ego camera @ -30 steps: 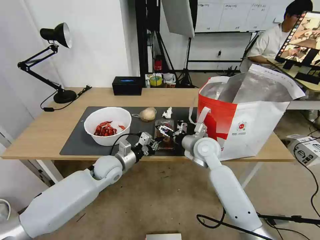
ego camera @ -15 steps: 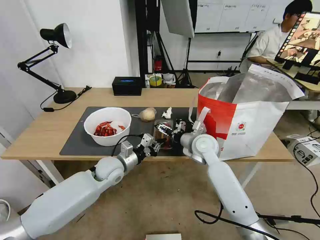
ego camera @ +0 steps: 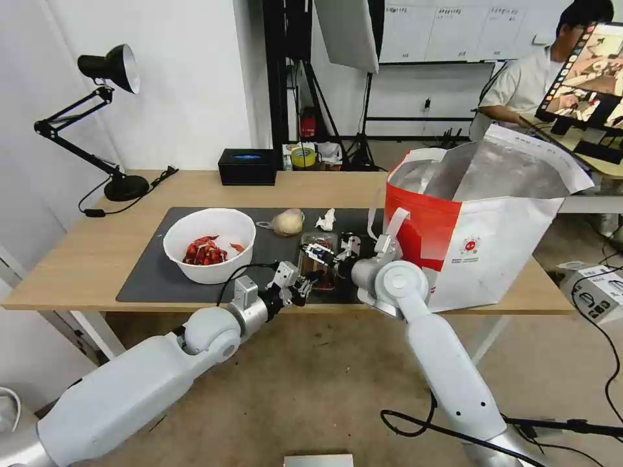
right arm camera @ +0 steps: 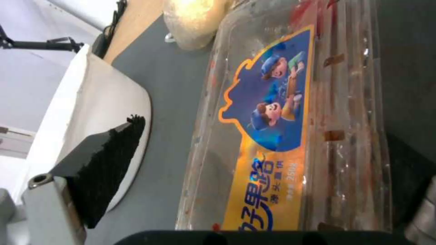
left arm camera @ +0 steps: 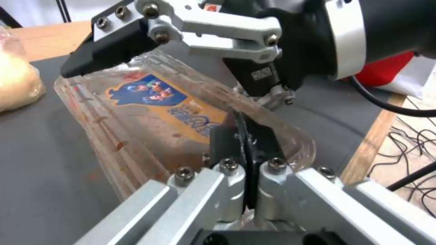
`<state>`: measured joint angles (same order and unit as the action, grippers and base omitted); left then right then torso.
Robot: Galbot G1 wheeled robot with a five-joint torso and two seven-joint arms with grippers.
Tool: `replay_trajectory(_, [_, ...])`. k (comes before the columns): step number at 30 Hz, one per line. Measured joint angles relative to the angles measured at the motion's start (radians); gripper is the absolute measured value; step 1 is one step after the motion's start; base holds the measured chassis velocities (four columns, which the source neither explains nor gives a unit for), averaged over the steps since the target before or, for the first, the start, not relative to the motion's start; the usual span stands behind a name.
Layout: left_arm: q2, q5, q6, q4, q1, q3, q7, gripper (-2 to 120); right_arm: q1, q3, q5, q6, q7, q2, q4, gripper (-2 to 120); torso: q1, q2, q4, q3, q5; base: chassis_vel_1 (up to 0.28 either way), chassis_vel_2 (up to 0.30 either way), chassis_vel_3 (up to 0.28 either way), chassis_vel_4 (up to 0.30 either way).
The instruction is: Pick up the trash from the table and place it into the takeout bag.
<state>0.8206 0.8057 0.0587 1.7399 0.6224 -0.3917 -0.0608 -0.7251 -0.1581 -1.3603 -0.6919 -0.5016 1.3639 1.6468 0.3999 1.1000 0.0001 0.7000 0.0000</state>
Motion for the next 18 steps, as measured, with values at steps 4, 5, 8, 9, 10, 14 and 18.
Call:
replay_trajectory(4, [-0.002,0.0,-0.001,0.004,0.0,0.001,0.0,0,0.005,0.002,0.002,-0.015,-0.008,-0.005,-0.001,84,0.0,0.0,-0.0002,0.0,0.0,0.0,0.0,0.0,0.0])
replay_trajectory(5, [-0.002,0.0,-0.001,0.004,0.0,0.001,0.0,0,0.005,0.002,0.002,-0.015,-0.008,-0.005,-0.001,84,0.0,0.0,-0.0002,0.0,0.0,0.0,0.0,0.0,0.0])
replay_trajectory(8, [-0.007,0.001,-0.001,0.007,-0.003,0.003,0.0,0,0.013,0.005,0.002,-0.025,-0.017,-0.009,-0.002,71,0.0,0.0,0.0,0.0,0.0,0.0,0.0,0.0,0.0])
replay_trajectory(9, [-0.007,0.001,-0.001,0.007,-0.003,0.003,0.0,0,0.013,0.005,0.002,-0.025,-0.017,-0.009,-0.002,71,0.0,0.0,0.0,0.0,0.0,0.0,0.0,0.0,0.0])
replay_trajectory(10, [-0.01,0.001,-0.002,0.01,-0.003,0.004,0.0,0,0.014,0.005,0.002,-0.027,-0.02,-0.011,-0.002,65,0.0,0.0,0.0,0.0,0.0,0.0,0.0,0.0,0.0])
replay_trajectory(14, [-0.014,0.003,-0.003,0.016,-0.001,0.007,0.0,0,0.014,0.005,0.001,-0.028,-0.023,-0.014,-0.002,52,0.0,0.0,-0.0001,0.0,0.0,0.0,0.0,0.0,0.0])
replay_trajectory(18, [-0.028,0.006,-0.005,0.031,0.012,0.025,-0.002,0,0.01,-0.002,0.002,-0.028,-0.023,-0.014,-0.002,34,0.0,0.0,-0.0002,0.0,0.0,0.0,0.0,0.0,0.0])
